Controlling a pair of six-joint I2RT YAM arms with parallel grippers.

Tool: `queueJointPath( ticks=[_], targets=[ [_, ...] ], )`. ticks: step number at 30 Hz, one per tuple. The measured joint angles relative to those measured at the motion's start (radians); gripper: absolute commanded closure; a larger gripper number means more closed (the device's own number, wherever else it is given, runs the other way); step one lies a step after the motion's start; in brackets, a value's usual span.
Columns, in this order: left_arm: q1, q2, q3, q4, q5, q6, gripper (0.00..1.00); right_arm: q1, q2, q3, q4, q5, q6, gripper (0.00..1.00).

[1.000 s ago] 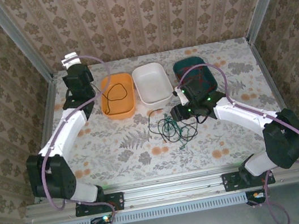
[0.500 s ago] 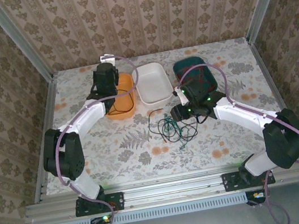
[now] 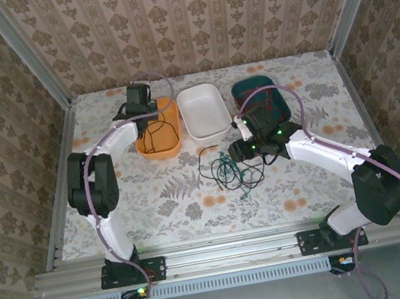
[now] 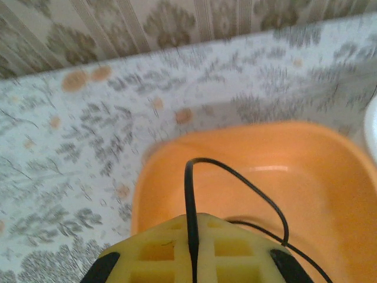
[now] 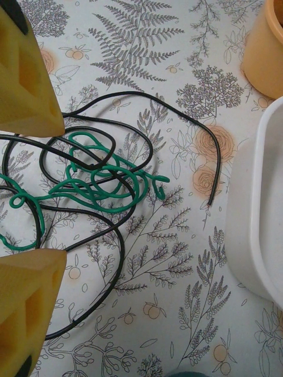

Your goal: Untangle the cables

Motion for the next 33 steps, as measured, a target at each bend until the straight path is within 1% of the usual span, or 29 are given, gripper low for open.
queueJointPath(
  ticks=[3, 4, 5, 7, 10, 11, 13, 15, 19, 21, 24, 26, 29, 33],
  targets=[
    [-0.003, 0.036, 0.032, -0.063, -0.019, -0.016, 0.84, 0.0, 0.0, 0.0, 0.0, 0.0, 0.0, 0.46],
    [-0.006, 0.041, 0.042, -0.081, -0.03, -0.023, 0.71, 0.0, 0.0, 0.0, -0.001, 0.0, 0.0, 0.46],
    [-0.007, 0.042, 0.05, -0.095, -0.04, -0.03, 0.56, 0.0, 0.0, 0.0, -0.001, 0.0, 0.0, 0.46],
    [-0.009, 0.041, 0.069, -0.111, -0.053, -0.034, 0.4, 0.0, 0.0, 0.0, -0.003, 0.0, 0.0, 0.45],
    [-0.02, 0.034, 0.089, -0.109, -0.062, -0.038, 0.24, 0.0, 0.0, 0.0, -0.003, 0.0, 0.0, 0.46],
    [-0.027, 0.024, 0.088, -0.111, -0.063, -0.032, 0.16, 0.0, 0.0, 0.0, -0.003, 0.0, 0.0, 0.46],
    [-0.048, -0.004, 0.088, -0.111, -0.065, -0.02, 0.12, 0.0, 0.0, 0.0, -0.003, 0.0, 0.0, 0.46],
    [-0.074, -0.046, 0.087, -0.109, -0.068, -0.006, 0.12, 0.0, 0.0, 0.0, -0.003, 0.0, 0.0, 0.46],
    [-0.144, -0.175, 0.047, -0.087, -0.048, 0.021, 0.1, 0.0, 0.0, 0.0, -0.003, 0.003, 0.001, 0.46],
    [-0.188, -0.24, 0.008, -0.077, -0.008, 0.034, 0.1, 0.0, 0.0, 0.0, -0.003, 0.004, 0.001, 0.46],
    [-0.254, -0.299, -0.062, -0.075, 0.093, 0.039, 0.1, 0.0, 0.003, 0.0, -0.008, 0.005, 0.0, 0.46],
    [-0.301, -0.306, -0.119, -0.077, 0.177, 0.039, 0.1, 0.0, 0.014, 0.0, -0.015, 0.004, 0.0, 0.46],
    [-0.363, -0.293, -0.207, -0.092, 0.267, 0.039, 0.11, 0.0, 0.045, 0.001, -0.036, -0.02, -0.015, 0.46],
    [-0.423, -0.279, -0.296, -0.1, 0.311, 0.033, 0.11, 0.013, 0.096, 0.013, -0.087, -0.079, -0.055, 0.47]
  ],
)
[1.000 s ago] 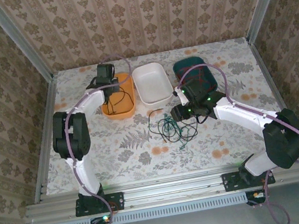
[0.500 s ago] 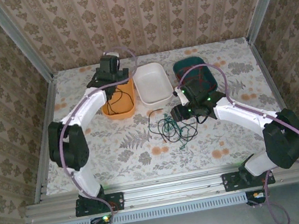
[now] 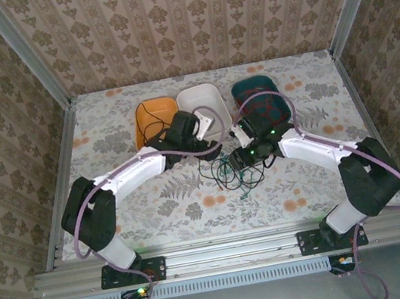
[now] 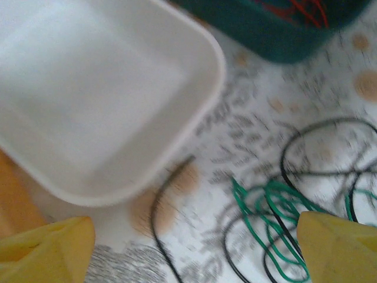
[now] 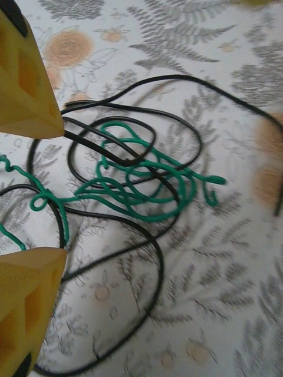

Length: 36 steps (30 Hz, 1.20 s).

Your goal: Untangle the cables

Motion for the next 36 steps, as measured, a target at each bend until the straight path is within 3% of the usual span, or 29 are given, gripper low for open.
queueJointPath(
  ticks=[7, 9, 11, 14, 19, 29, 36],
  targets=[
    [-0.005, 0.009, -0.034, 0.017, -0.027, -0.027, 0.11, 0.063, 0.097, 0.066, -0.079, -0.045, -0.051, 0.56],
    [-0.003, 0.015, -0.034, 0.015, -0.038, -0.029, 0.11, 0.066, 0.124, 0.085, -0.092, -0.047, -0.056, 0.67],
    [-0.002, 0.024, -0.034, 0.02, -0.049, -0.029, 0.11, 0.066, 0.145, 0.1, -0.1, -0.047, -0.059, 0.84],
    [-0.002, 0.027, -0.034, 0.021, -0.052, -0.029, 0.12, 0.066, 0.144, 0.101, -0.105, -0.046, -0.059, 0.96],
    [-0.003, 0.037, -0.034, 0.042, -0.032, -0.029, 0.12, 0.037, 0.042, 0.077, -0.085, -0.057, -0.044, 0.99],
    [-0.023, 0.124, -0.032, 0.096, 0.032, -0.023, 0.12, -0.166, -0.238, 0.064, 0.076, -0.213, 0.111, 0.99],
    [-0.023, 0.177, -0.032, 0.129, 0.047, -0.023, 0.13, -0.2, -0.363, 0.064, 0.195, -0.242, 0.232, 0.99]
  ],
)
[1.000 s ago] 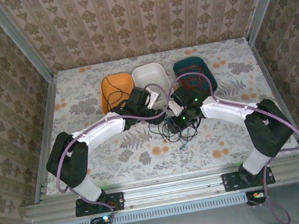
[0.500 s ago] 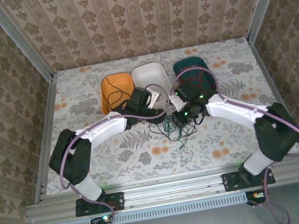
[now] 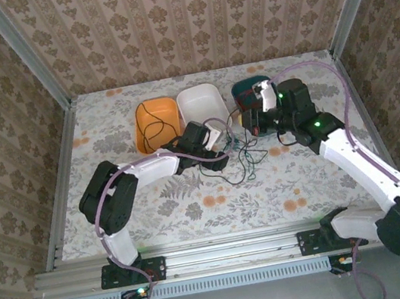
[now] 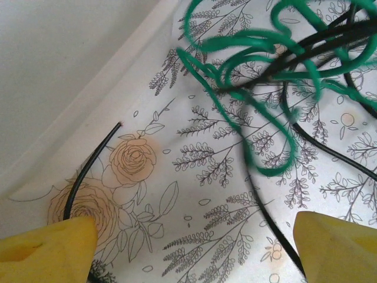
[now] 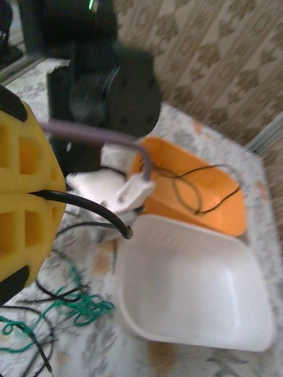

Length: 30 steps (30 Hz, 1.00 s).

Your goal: Untangle the cables

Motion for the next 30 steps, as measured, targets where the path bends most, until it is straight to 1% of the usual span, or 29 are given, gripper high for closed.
queueJointPath(
  ticks=[6, 10, 16, 18, 20, 23, 27, 30],
  targets=[
    [0.0, 0.016, -0.016, 0.043, 0.001, -0.011, 0.14, -0.01, -0.077, 0.0, 0.091, 0.003, 0.076, 0.99],
    [0.0, 0.014, -0.07, 0.074, 0.001, -0.025, 0.14, -0.01, -0.106, 0.001, 0.142, 0.005, 0.108, 0.99],
    [0.0, -0.052, -0.171, 0.109, 0.003, -0.042, 0.15, -0.01, -0.158, 0.015, 0.239, -0.009, 0.131, 1.0],
    [0.0, -0.087, -0.188, 0.11, 0.009, -0.045, 0.14, 0.003, -0.149, 0.062, 0.202, 0.031, 0.106, 1.0],
    [0.0, -0.125, -0.198, 0.112, 0.018, -0.047, 0.14, 0.027, -0.108, 0.146, 0.114, 0.114, 0.042, 1.0],
    [0.006, -0.193, -0.2, 0.121, 0.051, -0.049, 0.13, 0.042, -0.054, 0.196, 0.043, 0.165, -0.018, 1.0],
    [0.014, -0.287, -0.178, 0.132, 0.115, -0.052, 0.13, 0.043, -0.012, 0.147, 0.003, 0.132, -0.025, 1.0],
    [0.019, -0.31, -0.116, 0.143, 0.16, -0.052, 0.13, 0.043, 0.009, 0.114, -0.003, 0.084, -0.014, 1.0]
  ],
)
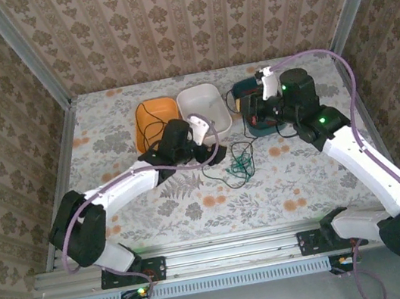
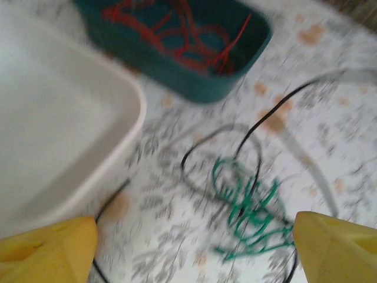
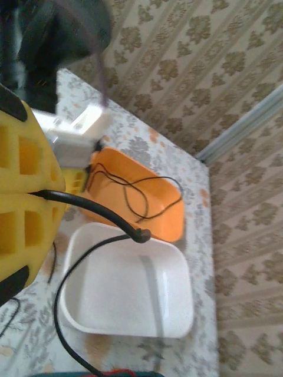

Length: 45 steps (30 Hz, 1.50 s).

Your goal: Untangle the cables

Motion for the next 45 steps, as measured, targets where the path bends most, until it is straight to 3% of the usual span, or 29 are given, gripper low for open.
queueJointPath(
  ticks=[12, 19, 21, 27, 29, 31, 33, 34, 35, 37, 45],
  targets=[
    [-0.017, -0.001, 0.139, 0.018, 0.219, -0.008, 0.19, -0.018, 0.039, -0.007, 0.019, -0.138, 0.061, 1.0],
    [-0.033, 0.04, 0.18, 0.018, 0.284, -0.011, 0.24, -0.02, 0.059, -0.006, 0.041, -0.178, 0.1, 1.0],
    [-0.035, 0.056, 0.19, 0.018, 0.291, -0.011, 0.33, -0.02, 0.064, -0.006, 0.048, -0.182, 0.106, 1.0],
    [-0.044, 0.082, 0.208, 0.018, 0.27, -0.019, 0.92, -0.02, 0.072, -0.002, 0.056, -0.183, 0.127, 1.0],
    [-0.045, 0.083, 0.209, 0.022, 0.249, -0.023, 1.0, -0.024, 0.072, -0.002, 0.056, -0.183, 0.129, 1.0],
    [-0.047, 0.083, 0.209, 0.033, 0.221, -0.03, 1.0, -0.029, 0.072, -0.002, 0.056, -0.182, 0.131, 0.99],
    [-0.045, 0.082, 0.208, 0.045, 0.19, -0.034, 1.0, -0.034, 0.072, -0.002, 0.056, -0.176, 0.131, 0.87],
    [-0.045, 0.08, 0.207, 0.054, 0.174, -0.038, 1.0, -0.036, 0.072, -0.002, 0.056, -0.172, 0.132, 0.67],
    [-0.043, 0.076, 0.203, 0.063, 0.16, -0.046, 1.0, -0.039, 0.072, -0.002, 0.056, -0.156, 0.135, 0.55],
    [-0.032, 0.053, 0.188, 0.084, 0.137, -0.07, 1.0, -0.043, 0.069, -0.002, 0.054, -0.113, 0.144, 0.45],
    [0.048, -0.099, 0.175, 0.196, 0.111, -0.175, 1.0, -0.116, 0.037, -0.066, 0.034, 0.069, 0.181, 0.41]
  ],
)
